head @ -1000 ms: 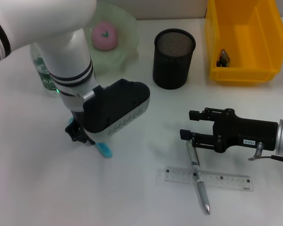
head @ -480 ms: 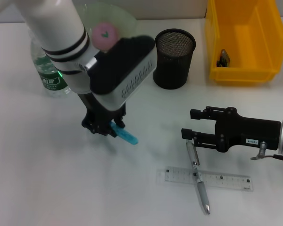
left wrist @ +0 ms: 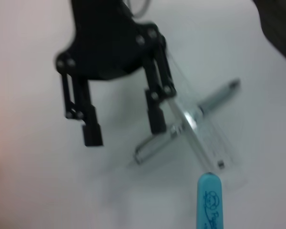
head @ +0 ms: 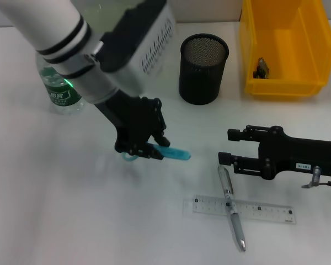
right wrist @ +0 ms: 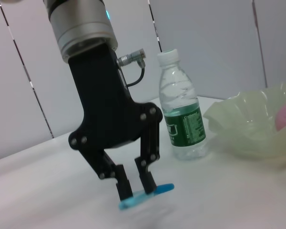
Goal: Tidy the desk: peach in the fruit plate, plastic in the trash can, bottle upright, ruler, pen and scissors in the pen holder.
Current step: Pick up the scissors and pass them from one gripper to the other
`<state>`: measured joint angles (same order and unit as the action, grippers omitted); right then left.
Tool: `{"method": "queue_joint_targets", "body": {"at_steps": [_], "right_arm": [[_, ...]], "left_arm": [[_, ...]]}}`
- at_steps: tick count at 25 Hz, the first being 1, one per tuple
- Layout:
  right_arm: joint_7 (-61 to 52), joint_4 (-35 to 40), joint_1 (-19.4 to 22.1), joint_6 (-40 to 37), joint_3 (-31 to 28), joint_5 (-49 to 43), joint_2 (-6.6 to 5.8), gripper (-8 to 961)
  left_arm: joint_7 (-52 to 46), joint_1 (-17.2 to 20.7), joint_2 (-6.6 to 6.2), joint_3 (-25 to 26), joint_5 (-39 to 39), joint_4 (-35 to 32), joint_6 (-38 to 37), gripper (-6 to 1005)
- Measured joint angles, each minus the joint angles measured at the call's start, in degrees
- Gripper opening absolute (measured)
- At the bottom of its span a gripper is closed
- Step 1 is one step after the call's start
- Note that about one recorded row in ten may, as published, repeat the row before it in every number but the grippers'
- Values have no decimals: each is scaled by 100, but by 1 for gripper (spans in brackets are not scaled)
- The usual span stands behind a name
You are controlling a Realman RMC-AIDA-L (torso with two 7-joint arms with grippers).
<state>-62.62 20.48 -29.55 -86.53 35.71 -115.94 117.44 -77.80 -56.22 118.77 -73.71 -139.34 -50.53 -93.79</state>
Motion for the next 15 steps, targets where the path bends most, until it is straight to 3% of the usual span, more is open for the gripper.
{"method": "queue_joint_targets", "body": {"at_steps": [6, 15], "right_arm": [[-11, 0, 2, -197, 17, -126, -79, 664], [-111, 87, -46, -355, 157, -385, -119, 664]], "left_arm": [[-288, 157, -8, 668, 384, 41, -155, 214], [-421, 577, -22, 1126, 1210, 85, -240, 218]]}}
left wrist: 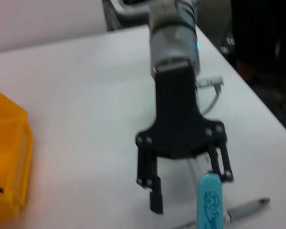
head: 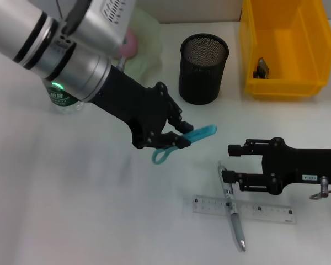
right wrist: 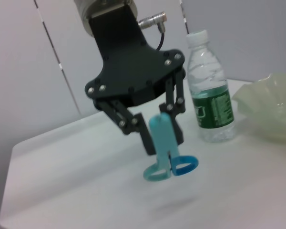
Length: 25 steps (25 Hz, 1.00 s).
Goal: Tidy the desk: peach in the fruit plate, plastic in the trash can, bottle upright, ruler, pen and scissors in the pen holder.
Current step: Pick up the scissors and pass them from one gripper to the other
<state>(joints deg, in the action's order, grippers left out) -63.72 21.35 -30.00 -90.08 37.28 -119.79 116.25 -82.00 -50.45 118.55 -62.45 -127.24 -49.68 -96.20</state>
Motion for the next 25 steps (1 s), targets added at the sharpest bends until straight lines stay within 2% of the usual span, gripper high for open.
{"method": "queue_joint_targets", "body": {"at_steps": [11, 18, 25], "right_arm": [[-153, 218, 3, -281, 138, -300, -3, 665], [-157, 284, -83, -334, 153, -521, -17, 665], [-91, 460, -79, -442, 157, -579, -14, 664]], "left_arm": [[90, 389, -26, 677, 788, 568, -30, 222], [94, 740, -34, 713, 1580, 747, -126, 225], [210, 864, -35, 716, 1961, 1141, -76, 227]]}}
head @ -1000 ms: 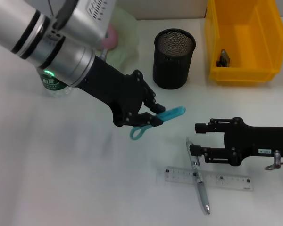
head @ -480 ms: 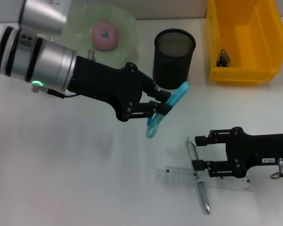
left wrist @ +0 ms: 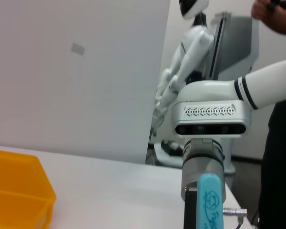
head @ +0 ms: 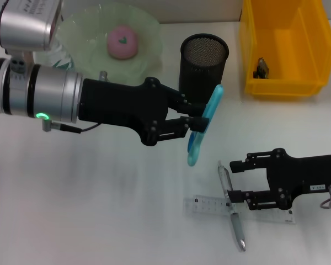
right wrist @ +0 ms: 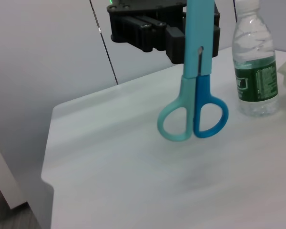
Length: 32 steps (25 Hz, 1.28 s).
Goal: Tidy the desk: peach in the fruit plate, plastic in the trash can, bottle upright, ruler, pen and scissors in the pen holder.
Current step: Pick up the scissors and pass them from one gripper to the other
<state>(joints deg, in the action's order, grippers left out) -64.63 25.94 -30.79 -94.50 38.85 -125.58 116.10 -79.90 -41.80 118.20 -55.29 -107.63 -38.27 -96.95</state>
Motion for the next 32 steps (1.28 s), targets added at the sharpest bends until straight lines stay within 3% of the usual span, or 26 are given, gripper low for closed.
{"method": "queue_joint_targets", "body": {"at_steps": [7, 9, 17, 32], "right_arm": [[203, 301, 79, -231, -59, -8, 29, 665], [311, 346, 114, -312, -104, 7, 22, 665], [877, 412, 238, -616, -572, 27, 27, 665], [1464, 303, 422, -844, -835, 271, 128, 664]], "left_arm": [[127, 72, 19, 7, 270, 392, 66, 230], [313, 355, 28, 10, 880, 644, 145, 231], [367, 698, 37, 10, 1525, 817, 324, 234], [687, 821, 48, 9, 2280, 1778, 383, 239]]}}
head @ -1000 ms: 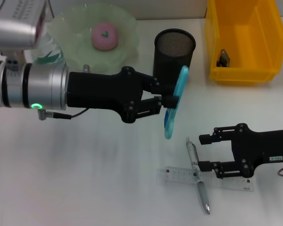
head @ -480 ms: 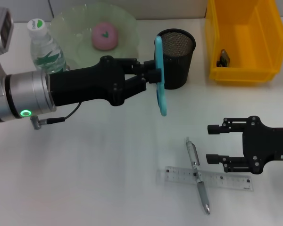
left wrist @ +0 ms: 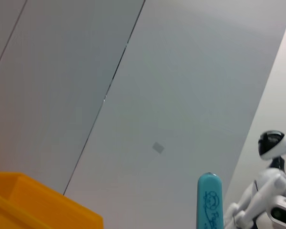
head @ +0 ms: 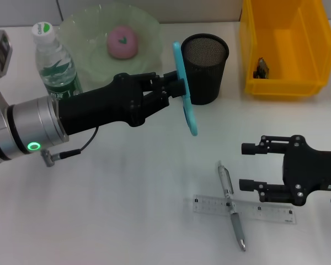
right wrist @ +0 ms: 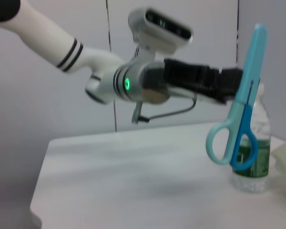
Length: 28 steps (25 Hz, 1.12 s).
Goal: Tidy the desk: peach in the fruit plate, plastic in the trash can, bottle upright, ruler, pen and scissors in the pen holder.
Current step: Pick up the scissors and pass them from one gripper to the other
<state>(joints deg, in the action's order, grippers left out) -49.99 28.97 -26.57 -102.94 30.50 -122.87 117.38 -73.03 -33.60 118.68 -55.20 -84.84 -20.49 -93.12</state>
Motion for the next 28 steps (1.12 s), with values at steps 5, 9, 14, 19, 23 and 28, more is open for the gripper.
{"method": "queue_joint_targets", "body": {"at_steps": [5, 9, 14, 19, 23, 28], "right_arm": [[140, -6, 141, -90, -1, 206, 15, 664], [260, -20, 227, -105, -80, 218, 60, 664], [424, -103, 332, -128, -204, 250, 93, 665], [679, -277, 421, -191, -278, 301, 97, 665], [827, -355, 487, -180, -393, 327, 114, 665], [1061, -474, 587, -176, -704, 370, 156, 665]], "left_arm": [[85, 21, 17, -11, 257, 331, -55, 241], [105, 28, 44, -23, 453, 631, -78, 242], [158, -12, 49, -3, 623, 1059, -79, 244], [157, -14, 51, 0, 753, 1317, -81, 246], [155, -13, 51, 1, 938, 1503, -83, 248], [155, -27, 50, 1, 1075, 1686, -89, 250]]}}
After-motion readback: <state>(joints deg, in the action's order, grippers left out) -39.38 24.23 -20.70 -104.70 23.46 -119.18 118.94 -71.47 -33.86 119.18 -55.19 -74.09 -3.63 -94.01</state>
